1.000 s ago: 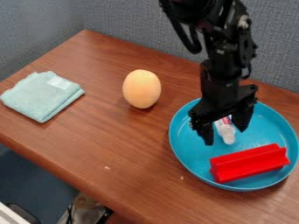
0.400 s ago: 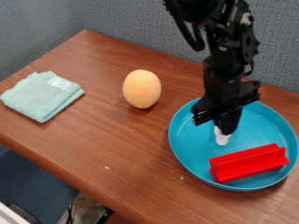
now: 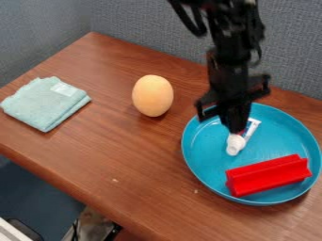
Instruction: Move the toothpaste from the blue plate to the cloth on the left side of the table
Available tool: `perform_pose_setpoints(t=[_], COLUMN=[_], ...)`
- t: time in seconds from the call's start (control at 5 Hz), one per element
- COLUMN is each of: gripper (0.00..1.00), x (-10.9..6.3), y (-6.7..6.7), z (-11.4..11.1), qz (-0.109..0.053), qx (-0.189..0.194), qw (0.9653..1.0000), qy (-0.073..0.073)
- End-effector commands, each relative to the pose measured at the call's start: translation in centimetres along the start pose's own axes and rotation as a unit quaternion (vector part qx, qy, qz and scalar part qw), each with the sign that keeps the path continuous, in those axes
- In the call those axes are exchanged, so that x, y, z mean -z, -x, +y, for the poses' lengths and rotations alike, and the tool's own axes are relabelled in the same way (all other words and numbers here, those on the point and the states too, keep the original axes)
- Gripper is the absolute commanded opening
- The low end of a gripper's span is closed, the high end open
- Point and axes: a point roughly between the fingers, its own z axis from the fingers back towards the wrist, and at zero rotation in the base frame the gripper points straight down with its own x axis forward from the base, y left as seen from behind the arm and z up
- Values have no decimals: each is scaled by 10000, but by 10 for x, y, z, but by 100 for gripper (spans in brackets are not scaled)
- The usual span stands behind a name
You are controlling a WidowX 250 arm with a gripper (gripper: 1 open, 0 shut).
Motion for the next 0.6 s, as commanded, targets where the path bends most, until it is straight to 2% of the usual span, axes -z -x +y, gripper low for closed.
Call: perform_pose_setpoints(t=[0.0, 0.4], gripper=[0, 0], x=[-47, -97], y=[-16, -46], z=[-2, 21], qz=[-29, 42], qx=[-179, -451], qw=[9988, 9963], qy=[466, 733])
